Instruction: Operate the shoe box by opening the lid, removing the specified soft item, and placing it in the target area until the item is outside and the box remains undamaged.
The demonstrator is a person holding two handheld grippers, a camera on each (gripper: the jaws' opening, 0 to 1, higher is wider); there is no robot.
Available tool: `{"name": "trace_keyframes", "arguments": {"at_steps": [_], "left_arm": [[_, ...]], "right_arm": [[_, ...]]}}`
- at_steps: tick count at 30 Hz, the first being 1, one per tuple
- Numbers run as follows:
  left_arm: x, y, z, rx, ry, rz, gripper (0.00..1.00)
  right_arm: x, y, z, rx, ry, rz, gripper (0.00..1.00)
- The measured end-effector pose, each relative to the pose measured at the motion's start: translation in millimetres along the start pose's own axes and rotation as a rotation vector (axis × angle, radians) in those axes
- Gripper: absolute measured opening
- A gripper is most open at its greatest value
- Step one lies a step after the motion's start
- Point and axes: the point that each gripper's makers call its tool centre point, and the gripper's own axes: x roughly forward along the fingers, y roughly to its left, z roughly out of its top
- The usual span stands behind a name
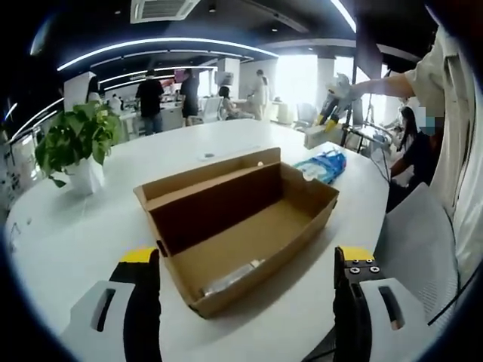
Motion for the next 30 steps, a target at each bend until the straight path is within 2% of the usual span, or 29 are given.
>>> {"name": "trace_keyframes", "arguments": {"at_steps": [8,18,30], "left_arm": [[2.0,-1.6,3.7,0.002,-0.004,0.002,0.98],[4.7,-3.5,0.4,0.003,0.01,0.005,0.97],[6.8,-2.5,-1.7,-0.008,0.009,0.013,0.97]], "right_arm": [[8.5,-11.2,-17.1,-0.006,0.032,-0.002,0.15],[27.6,-19.5,-36.0,-0.016,0.07,0.017,0.15],[49.1,-22.9,-55.2,-0.02,0.109,0.044,0.15]]}}
